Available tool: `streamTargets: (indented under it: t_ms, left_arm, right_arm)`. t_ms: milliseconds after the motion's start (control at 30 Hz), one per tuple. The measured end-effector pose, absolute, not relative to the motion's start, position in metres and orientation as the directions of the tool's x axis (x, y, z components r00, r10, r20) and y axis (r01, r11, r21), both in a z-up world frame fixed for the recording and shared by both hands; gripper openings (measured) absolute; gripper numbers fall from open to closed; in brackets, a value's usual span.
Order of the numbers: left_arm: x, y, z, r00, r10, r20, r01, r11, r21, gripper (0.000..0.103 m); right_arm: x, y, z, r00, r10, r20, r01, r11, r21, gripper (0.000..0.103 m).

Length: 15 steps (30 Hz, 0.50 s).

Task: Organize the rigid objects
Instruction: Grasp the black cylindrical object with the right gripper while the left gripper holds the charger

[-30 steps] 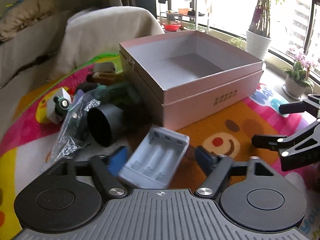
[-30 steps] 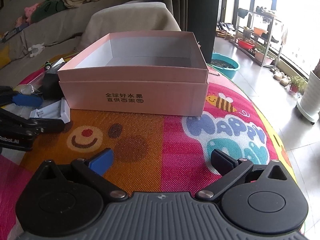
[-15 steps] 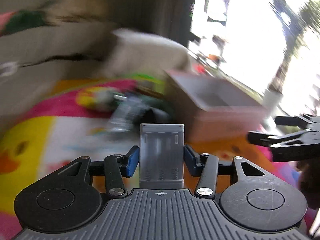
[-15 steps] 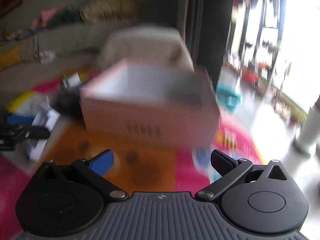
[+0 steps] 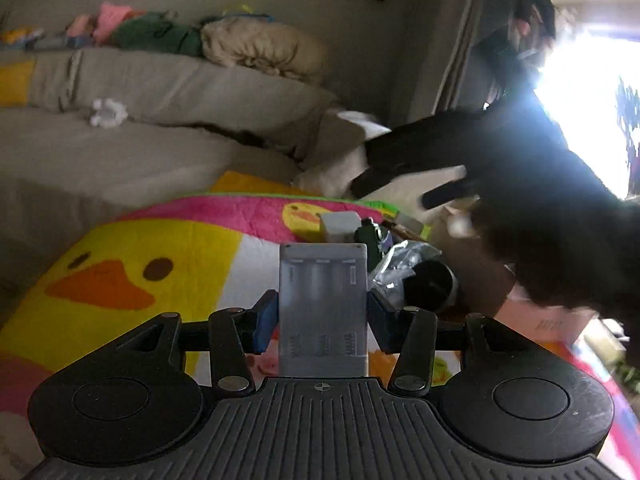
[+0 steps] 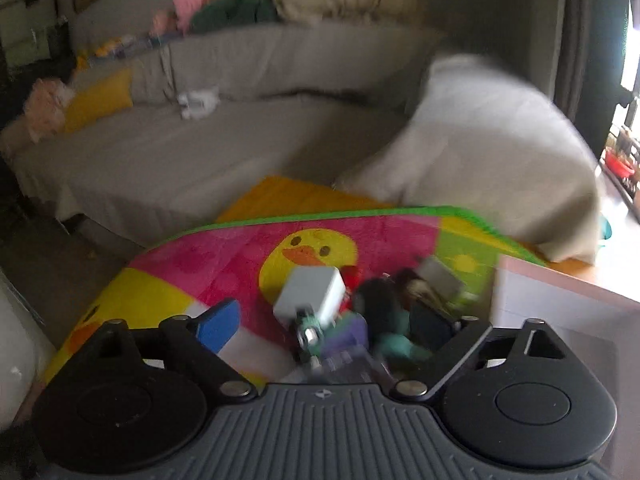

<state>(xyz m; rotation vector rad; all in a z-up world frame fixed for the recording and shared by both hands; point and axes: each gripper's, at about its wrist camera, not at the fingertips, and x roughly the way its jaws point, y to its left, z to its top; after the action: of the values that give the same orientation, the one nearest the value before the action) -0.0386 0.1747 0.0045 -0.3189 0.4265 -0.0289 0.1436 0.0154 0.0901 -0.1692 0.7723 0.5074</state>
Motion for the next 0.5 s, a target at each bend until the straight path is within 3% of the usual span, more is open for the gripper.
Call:
streamTargets:
  t_ms: [233, 400, 500]
  left_arm:
    - [-0.044, 0.190, 0.000, 0.915, -0.137, -0.379, -0.035, 0.910, -0.414, 0.053]
    - [-0.044, 0.197, -0.002, 0.917, -0.162, -0.365, -0.020, 0.893, -0.449, 0.053]
    - [-0.045, 0.198, -0.002, 0.918, -0.168, -0.360, -0.017, 0.889, -0.458, 0.053]
  right_arm:
    - [0.184, 0.067, 0.039, 0.561, 0.238, -0.793, -0.503, 0.859, -0.098, 0.082]
    - [0.161, 0.052, 0.043, 0.546, 0.264, -0.795, -0.556, 0.824, -0.108, 0.055]
    - [0.143, 0.030, 0.045, 0.511, 0.271, -0.816, -0.566, 0.820, -0.082, 0.054]
